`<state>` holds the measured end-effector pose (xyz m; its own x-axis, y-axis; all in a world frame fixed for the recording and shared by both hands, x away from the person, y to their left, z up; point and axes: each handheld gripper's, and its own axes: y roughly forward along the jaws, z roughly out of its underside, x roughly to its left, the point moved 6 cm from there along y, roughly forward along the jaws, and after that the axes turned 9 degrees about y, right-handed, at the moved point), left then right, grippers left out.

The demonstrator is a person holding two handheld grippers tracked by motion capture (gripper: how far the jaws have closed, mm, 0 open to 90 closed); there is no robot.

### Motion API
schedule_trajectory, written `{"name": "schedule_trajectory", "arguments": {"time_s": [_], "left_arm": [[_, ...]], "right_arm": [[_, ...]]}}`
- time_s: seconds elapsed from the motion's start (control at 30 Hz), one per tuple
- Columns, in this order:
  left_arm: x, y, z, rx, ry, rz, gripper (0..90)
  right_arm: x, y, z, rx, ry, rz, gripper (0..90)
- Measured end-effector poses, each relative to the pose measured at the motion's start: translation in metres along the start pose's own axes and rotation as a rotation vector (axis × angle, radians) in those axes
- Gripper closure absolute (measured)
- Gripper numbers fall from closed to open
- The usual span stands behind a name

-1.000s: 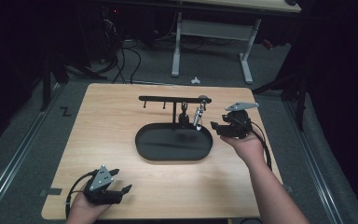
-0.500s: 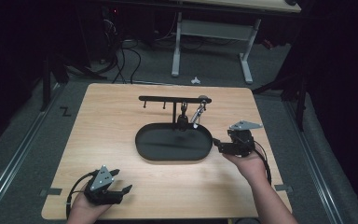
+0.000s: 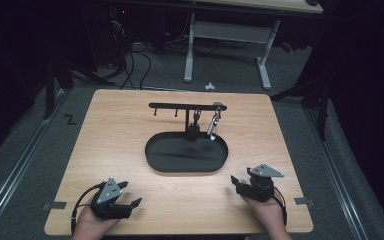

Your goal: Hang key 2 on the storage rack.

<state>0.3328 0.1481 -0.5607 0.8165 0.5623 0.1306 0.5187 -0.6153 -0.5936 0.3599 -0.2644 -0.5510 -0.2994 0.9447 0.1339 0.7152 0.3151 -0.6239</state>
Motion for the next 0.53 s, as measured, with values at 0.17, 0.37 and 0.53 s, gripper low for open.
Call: {"name": "schedule_trajectory", "arguments": {"time_s": [0.17,0.37,0.53], "left_arm": [[-0.0004,0.0007,-0.0024,-0.004,0.004,0.0,24.6],[-0.002,0.0006,-0.0032,-0.002,0.011,0.001,24.4],[-0.0008,-0.0014,-0.0023,-0.006,0.007,-0.003,24.4]], "right_arm": [[0.0021,-0.0017,0.01,0.029,-0.001,0.008,28.7],[0.0039,-0.0029,0.0057,0.006,-0.011,0.011,28.7],[0.0014,-0.0019,0.0065,0.014,0.015,0.01,29.1]]}}
